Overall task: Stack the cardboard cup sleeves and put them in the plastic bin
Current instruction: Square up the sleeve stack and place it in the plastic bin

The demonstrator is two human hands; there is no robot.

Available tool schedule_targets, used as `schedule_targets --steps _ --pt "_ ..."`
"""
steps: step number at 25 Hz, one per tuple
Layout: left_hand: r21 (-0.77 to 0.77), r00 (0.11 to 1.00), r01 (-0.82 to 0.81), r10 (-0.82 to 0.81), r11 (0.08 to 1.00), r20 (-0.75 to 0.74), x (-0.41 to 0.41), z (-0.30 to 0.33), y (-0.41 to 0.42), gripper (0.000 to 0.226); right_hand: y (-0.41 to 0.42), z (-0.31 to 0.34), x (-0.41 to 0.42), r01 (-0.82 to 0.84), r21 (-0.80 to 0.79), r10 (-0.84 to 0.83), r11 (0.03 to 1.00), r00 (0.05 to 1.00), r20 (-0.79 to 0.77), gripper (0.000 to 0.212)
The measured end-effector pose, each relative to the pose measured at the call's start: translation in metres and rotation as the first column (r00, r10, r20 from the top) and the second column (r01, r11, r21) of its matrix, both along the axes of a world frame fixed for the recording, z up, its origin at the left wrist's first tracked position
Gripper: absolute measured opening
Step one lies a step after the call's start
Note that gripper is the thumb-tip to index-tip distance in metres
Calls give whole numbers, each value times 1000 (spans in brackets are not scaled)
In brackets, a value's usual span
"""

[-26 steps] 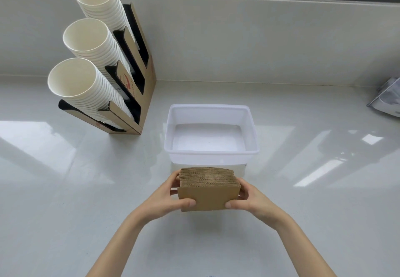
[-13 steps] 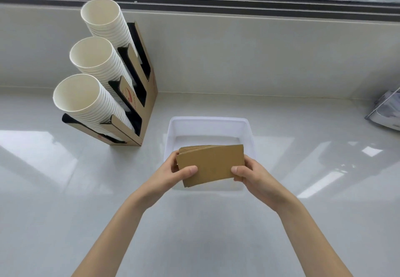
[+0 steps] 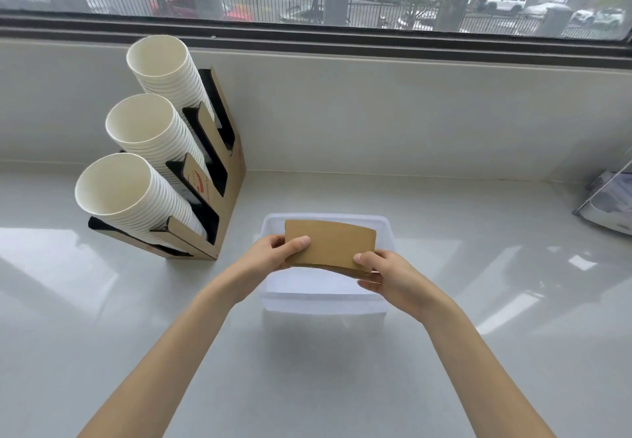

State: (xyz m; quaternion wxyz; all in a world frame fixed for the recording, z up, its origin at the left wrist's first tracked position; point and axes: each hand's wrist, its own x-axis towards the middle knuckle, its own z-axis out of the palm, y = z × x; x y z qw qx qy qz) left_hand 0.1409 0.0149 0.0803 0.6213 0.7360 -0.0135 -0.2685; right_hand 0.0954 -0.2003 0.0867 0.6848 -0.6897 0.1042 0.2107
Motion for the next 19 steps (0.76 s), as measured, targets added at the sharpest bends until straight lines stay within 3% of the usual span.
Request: schedule_targets --steps 4,7,10,14,16,19 --pt "59 998 -5 9 998 -68 29 -8 -4 52 1 -12 19 25 6 -25 1000 996 -89 9" --pt "88 990 -37 49 995 -129 46 -15 -12 38 4 -22 30 20 -10 -22 1000 989 -144 4" --pt "116 971 -80 104 990 -215 60 -22 -19 43 7 -30 38 -40 -24 34 999 978 -205 4" --pt "-3 936 -135 127 991 -327 75 -29 -25 45 2 -40 50 -170 -14 160 985 948 -274 23" --pt "-28 931 -131 113 991 -347 79 -30 -26 36 -1 -45 55 -208 25 205 978 931 -302 32" --pt "-26 929 -114 97 993 -357 82 -35 -24 14 -5 -52 59 -250 86 265 964 906 -329 29"
